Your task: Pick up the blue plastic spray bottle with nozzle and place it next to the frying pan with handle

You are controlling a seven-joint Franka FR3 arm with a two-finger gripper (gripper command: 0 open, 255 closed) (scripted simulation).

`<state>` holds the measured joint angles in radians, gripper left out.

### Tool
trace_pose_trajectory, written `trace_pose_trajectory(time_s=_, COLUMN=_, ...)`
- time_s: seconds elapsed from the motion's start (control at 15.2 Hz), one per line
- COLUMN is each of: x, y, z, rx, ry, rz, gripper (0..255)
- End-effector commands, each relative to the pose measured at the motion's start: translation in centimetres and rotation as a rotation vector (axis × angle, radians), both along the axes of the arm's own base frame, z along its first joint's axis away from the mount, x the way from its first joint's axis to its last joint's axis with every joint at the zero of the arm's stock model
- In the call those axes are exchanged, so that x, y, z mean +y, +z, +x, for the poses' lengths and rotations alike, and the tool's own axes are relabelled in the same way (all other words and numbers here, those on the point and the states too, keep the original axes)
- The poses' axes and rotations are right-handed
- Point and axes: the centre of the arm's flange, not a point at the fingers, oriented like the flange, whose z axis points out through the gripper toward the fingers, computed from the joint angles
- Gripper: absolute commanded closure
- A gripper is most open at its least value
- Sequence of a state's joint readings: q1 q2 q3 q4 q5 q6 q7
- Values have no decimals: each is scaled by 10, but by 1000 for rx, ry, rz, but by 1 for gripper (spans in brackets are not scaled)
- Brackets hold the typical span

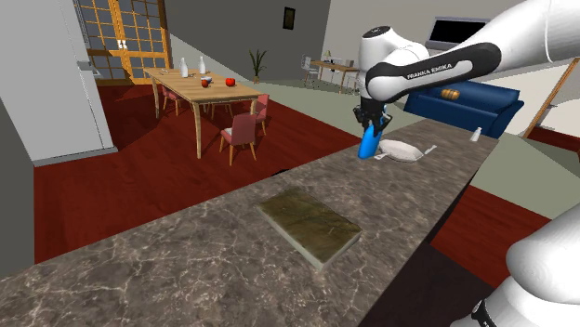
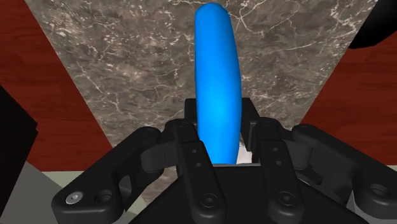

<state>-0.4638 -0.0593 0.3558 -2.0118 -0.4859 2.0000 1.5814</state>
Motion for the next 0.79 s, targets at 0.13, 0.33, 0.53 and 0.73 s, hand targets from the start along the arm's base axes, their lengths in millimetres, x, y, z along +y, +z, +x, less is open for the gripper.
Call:
trace_pose_trajectory(time_s=0.13, x=-1, y=22, z=1, rx=0, ry=0, rz=0, gripper=255)
trace_pose_trajectory(time_s=0.33, x=-1, y=37, z=1, rx=0, ry=0, rz=0, gripper=255)
trace_pose_trajectory(time_s=0.53, x=-1, y=53, z=1, rx=0, ry=0, rz=0, gripper=255)
trace_pose_trajectory(time_s=0.73, x=-1, y=69, z=1, rx=0, ry=0, rz=0, gripper=255)
